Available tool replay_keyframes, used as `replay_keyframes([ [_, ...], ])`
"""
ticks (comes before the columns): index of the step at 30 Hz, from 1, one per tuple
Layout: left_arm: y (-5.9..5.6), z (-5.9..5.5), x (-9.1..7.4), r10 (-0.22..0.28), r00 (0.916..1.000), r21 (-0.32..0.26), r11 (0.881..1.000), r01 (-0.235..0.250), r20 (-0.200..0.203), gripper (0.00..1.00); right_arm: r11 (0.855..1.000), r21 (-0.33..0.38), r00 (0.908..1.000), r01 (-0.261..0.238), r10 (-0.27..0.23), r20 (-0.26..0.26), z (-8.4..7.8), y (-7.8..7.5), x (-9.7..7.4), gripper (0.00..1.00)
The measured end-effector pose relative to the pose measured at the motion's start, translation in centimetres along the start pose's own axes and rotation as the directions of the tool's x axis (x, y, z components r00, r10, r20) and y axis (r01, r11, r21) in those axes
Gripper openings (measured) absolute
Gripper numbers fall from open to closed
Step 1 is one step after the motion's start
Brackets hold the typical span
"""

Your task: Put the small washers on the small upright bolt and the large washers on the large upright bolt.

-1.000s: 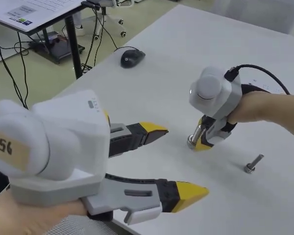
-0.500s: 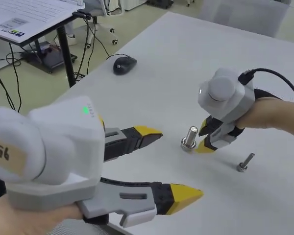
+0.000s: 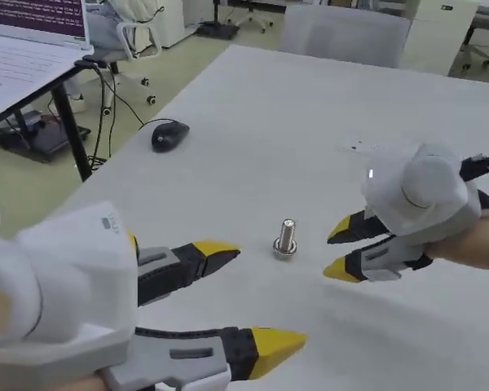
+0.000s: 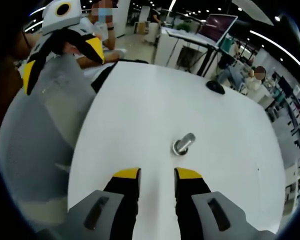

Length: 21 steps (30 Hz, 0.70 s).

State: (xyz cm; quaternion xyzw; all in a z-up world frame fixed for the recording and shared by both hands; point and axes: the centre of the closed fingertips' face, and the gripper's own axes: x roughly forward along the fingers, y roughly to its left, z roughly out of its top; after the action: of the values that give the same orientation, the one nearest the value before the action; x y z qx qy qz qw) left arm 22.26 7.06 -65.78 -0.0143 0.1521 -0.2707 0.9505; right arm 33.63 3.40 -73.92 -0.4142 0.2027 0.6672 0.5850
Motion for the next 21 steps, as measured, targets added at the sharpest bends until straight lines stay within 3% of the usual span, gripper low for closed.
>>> replay_keyframes([
  [2,0.0,0.0,-0.1,-0.005,1.0,-0.002,1.0,0.005,-0.002,0.61,0.999,0.048,0.9982,0.013,-0.016,0.059,0.3,1.1,-1.0,0.28],
  [4,0.1,0.2,-0.1,-0.009,1.0,-0.003,1.0,0.009,0.002,0.61,0.995,0.104,0.9893,0.013,-0.027,0.143,0.9,2.3,-2.1,0.3],
  [6,0.0,0.7,-0.1,-0.022,0.9992,-0.027,0.999,0.023,0.034,0.61,0.987,0.163,0.9734,0.007,-0.044,0.225,1.4,3.5,-3.2,0.31],
  [9,-0.1,1.1,-0.1,-0.029,0.9986,-0.031,0.999,0.03,0.043,0.61,0.974,0.228,0.9435,0.002,-0.078,0.322,1.7,4.5,-4.8,0.34],
  [13,-0.2,1.3,0.1,-0.045,0.9984,-0.019,0.999,0.046,0.034,0.61,0.947,0.32,0.9094,0.032,-0.161,0.384,0.5,4.8,-7.0,0.36],
  [15,-0.2,1.4,0.2,-0.053,0.9981,-0.015,0.998,0.054,0.03,0.61,0.935,0.352,0.8966,0.033,-0.184,0.403,0.1,5.0,-7.7,0.39],
  [17,-0.2,1.6,0.4,-0.062,0.9975,-0.015,0.998,0.062,0.033,0.61,0.916,0.399,0.8762,0.042,-0.225,0.426,-0.5,5.2,-8.7,0.43],
  [18,-0.3,1.8,0.4,-0.068,0.997,-0.013,0.998,0.069,0.038,0.61,0.91,0.413,0.8695,0.041,-0.236,0.434,-0.7,5.4,-9.1,0.45],
  [21,-0.3,2.2,0.5,-0.076,0.9955,-0.015,0.997,0.077,0.057,0.62,0.887,0.457,0.8617,0.064,-0.28,0.423,-1.9,5.9,-9.9,0.51],
])
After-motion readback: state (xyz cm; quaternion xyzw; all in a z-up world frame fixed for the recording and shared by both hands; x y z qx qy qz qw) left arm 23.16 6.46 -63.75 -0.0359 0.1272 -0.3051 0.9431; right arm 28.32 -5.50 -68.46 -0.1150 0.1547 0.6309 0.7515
